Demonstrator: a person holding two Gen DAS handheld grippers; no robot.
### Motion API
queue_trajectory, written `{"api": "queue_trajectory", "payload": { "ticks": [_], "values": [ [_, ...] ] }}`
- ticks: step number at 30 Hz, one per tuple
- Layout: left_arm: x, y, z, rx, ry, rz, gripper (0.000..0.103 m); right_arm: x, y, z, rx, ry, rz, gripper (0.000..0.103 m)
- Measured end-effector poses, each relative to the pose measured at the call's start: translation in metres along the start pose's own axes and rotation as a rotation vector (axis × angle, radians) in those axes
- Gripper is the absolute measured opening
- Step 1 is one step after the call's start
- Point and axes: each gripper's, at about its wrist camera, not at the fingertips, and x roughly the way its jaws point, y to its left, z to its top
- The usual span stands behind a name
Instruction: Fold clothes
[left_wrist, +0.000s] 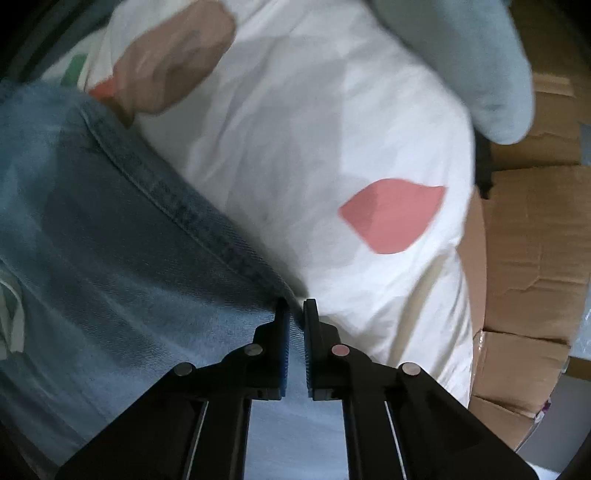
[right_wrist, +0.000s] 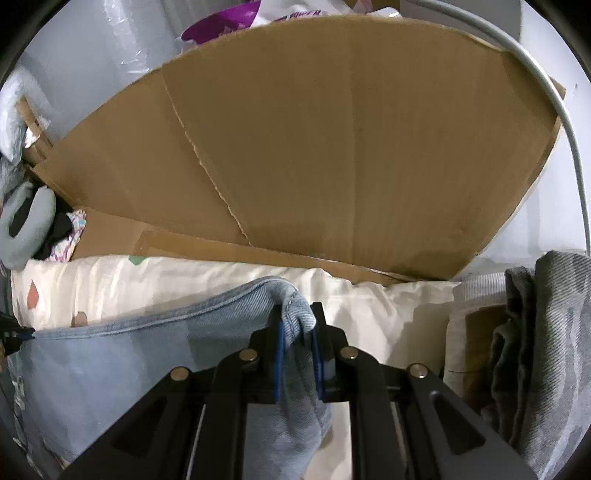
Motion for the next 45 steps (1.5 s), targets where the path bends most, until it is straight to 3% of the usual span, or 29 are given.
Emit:
{"api": "queue_trajectory", "payload": {
  "ticks": [9, 19, 22, 26, 27, 29, 31, 35, 45],
  "values": [
    [0.000, 0.001, 0.005, -0.028, -0.030, -0.064, 0.005, 0.002, 0.010, 0.013, -0.014, -0.001, -0.052, 0.011],
    [0.014, 0.007, 0.005, -0.066, -0.058, -0.122, 0.005, 0.036, 0.018, 0.024, -0.028, 0.024, -0.119, 0.011],
    [0.023, 0.009, 0.004, -0.067, -0.052, -0.112, 0.005, 0.055, 0.018, 0.022, -0.045, 0.062, -0.107, 0.012],
    [0.029, 0.006, 0.007, -0.035, -0.004, -0.072, 0.010, 0.070, 0.004, 0.024, -0.005, 0.143, -0.011, 0.021],
    [0.029, 0.004, 0.007, -0.011, 0.014, -0.061, 0.012, 0.067, 0.000, 0.025, 0.010, 0.144, 0.007, 0.024],
    [0.026, 0.000, 0.006, 0.031, 0.037, -0.037, 0.013, 0.052, -0.008, 0.026, 0.043, 0.114, 0.027, 0.042],
    [0.023, -0.003, 0.003, 0.059, 0.053, -0.024, 0.017, 0.035, -0.016, 0.026, 0.080, 0.084, 0.038, 0.046],
    [0.016, -0.008, -0.014, 0.103, 0.081, -0.027, 0.047, 0.009, -0.023, 0.019, 0.112, 0.069, 0.046, 0.046],
    [0.001, -0.026, -0.074, 0.299, 0.189, 0.008, 0.049, -0.041, -0.010, -0.032, 0.034, 0.085, 0.035, 0.046]
  ]
}}
